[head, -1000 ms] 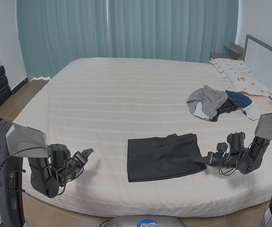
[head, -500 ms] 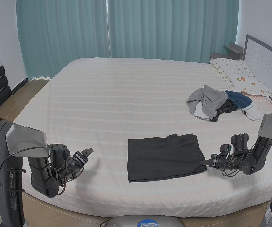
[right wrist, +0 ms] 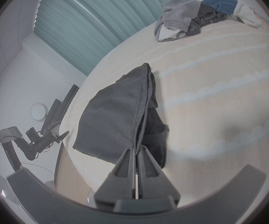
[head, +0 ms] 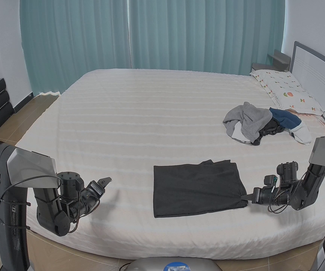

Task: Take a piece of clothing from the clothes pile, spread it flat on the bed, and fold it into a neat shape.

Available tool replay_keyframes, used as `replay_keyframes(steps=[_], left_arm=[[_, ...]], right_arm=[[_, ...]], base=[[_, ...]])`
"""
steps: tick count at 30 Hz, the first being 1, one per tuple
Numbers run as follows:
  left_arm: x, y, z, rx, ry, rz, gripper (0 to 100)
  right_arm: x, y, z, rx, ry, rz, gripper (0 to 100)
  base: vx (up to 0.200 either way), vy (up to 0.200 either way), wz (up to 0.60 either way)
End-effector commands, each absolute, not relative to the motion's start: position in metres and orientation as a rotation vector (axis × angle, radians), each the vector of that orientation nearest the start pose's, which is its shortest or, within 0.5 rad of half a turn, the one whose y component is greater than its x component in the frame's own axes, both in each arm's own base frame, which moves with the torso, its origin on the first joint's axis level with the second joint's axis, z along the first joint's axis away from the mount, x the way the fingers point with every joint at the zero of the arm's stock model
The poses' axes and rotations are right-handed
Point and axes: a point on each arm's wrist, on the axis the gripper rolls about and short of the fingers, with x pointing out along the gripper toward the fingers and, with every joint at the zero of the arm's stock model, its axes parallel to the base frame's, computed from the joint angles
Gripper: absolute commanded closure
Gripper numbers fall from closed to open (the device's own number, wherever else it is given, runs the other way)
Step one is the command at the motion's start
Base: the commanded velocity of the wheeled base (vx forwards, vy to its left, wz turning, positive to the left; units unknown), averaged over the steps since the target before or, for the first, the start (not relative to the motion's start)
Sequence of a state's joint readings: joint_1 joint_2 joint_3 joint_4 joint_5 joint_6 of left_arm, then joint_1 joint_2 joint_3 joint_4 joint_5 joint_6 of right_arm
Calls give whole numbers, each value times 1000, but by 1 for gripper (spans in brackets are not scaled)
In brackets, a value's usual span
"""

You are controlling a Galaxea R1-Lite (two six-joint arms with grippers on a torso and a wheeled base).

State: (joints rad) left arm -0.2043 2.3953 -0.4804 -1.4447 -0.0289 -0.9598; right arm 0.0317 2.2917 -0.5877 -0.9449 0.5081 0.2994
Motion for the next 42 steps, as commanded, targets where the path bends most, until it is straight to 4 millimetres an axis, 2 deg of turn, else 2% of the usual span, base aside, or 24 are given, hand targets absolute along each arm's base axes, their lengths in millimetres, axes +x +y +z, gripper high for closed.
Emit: replay_keyframes(steps=[1, 7, 8, 16, 24, 28, 36, 42], left_arm=[[317, -66, -33, -897, 540, 14, 0], [318, -66, -33, -897, 538, 13, 0], [318, -66, -33, -897, 538, 13, 0], [318, -66, -32, -897, 537, 12, 0], [318, -64, -32, -902, 531, 21, 0], [317, -65, -33, -897, 538, 20, 0], [317, -66, -35, -882, 543, 17, 0], [318, -66, -35, -881, 540, 23, 0]], right_arm=[[320, 20, -29, 461, 836, 395, 100], [320, 17, -31, 439, 864, 393, 100], [320, 17, -31, 438, 867, 393, 0], [330, 18, -23, 443, 817, 399, 0], [377, 23, -12, 635, 717, 245, 0], [395, 29, -18, 739, 702, 191, 0], [408, 41, -23, 803, 678, 205, 0], [408, 42, -24, 817, 681, 200, 0]], base=[[0, 0, 0], [0, 0, 0], [0, 0, 0], [0, 0, 0], [50, 0, 0], [200, 0, 0], [0, 0, 0], [0, 0, 0]])
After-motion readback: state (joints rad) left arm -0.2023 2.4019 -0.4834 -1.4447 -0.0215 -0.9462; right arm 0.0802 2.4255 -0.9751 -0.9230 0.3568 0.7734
